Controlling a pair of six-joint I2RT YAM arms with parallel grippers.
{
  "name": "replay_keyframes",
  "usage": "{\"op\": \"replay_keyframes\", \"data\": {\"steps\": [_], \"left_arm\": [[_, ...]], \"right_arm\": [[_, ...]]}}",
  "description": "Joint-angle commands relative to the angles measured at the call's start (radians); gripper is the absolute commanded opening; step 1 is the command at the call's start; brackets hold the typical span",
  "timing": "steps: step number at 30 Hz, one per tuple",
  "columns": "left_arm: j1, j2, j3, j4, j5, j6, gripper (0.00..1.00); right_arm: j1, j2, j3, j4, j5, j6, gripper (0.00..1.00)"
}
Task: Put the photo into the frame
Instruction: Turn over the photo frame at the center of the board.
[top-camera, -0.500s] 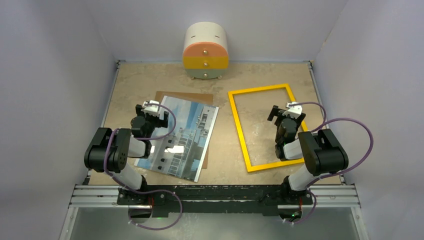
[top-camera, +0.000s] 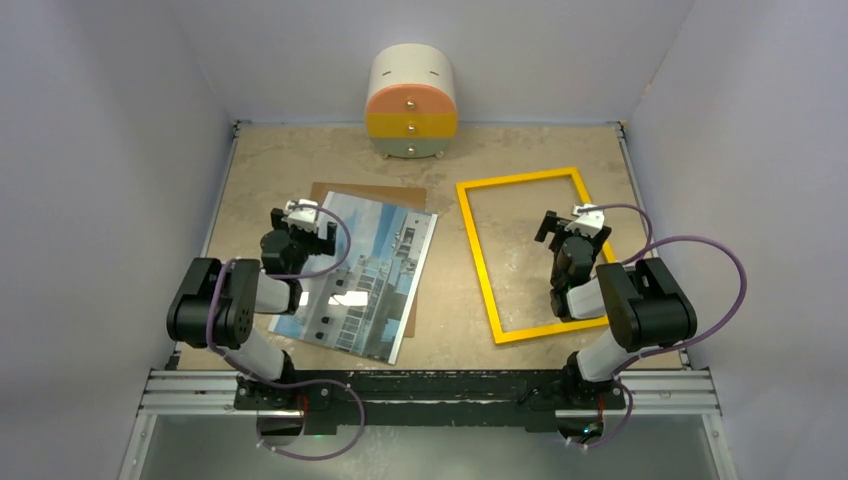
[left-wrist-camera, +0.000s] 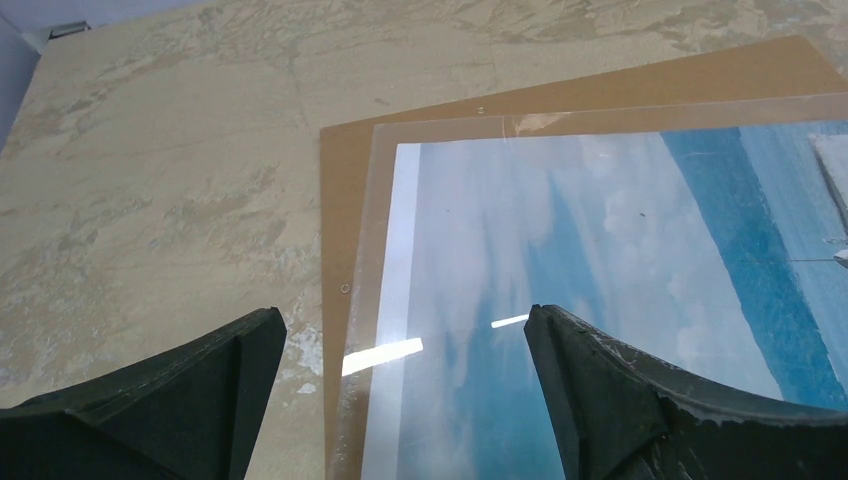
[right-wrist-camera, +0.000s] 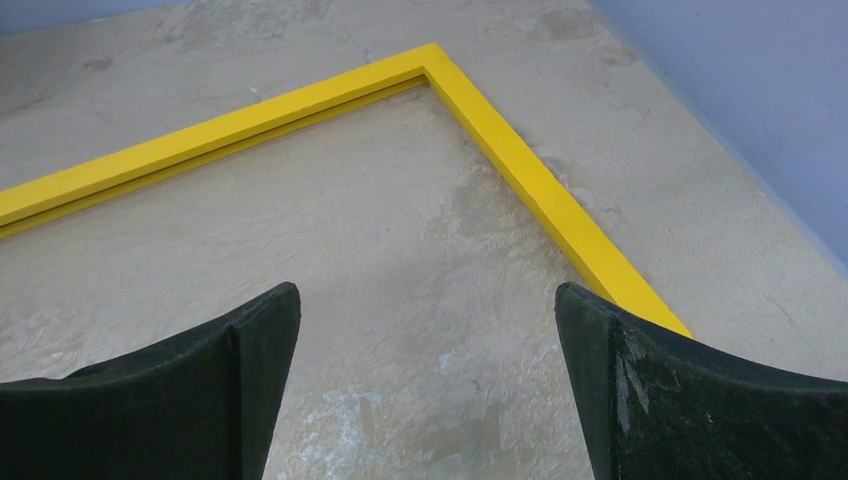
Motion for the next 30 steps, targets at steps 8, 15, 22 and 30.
{"op": "replay_keyframes", "data": {"steps": [8, 15, 22, 30], "left_arm": [[0.175, -0.2, 0.316, -0.583, 0.158, -0.026, 1.0], [0.198, -0.196, 0.507, -0.949, 0.32, 0.013, 1.0], [0.198, -0.18, 0.66, -1.217, 0.368, 0.025, 1.0], [0.197, -0.167, 0.729, -1.407, 0.429, 0.078, 1.0]], "right_arm": [[-0.001, -0.069, -0.018, 0.033, -0.029, -0.009, 0.99], [-0.021, -0.219, 0.46, -0.893, 0.026, 0.416, 0.99], [0.075, -0.186, 0.626, -1.111, -0.338, 0.289, 0.99], [0.393, -0.032, 0.732, -1.347, -0.167, 0.226, 0.93]]}}
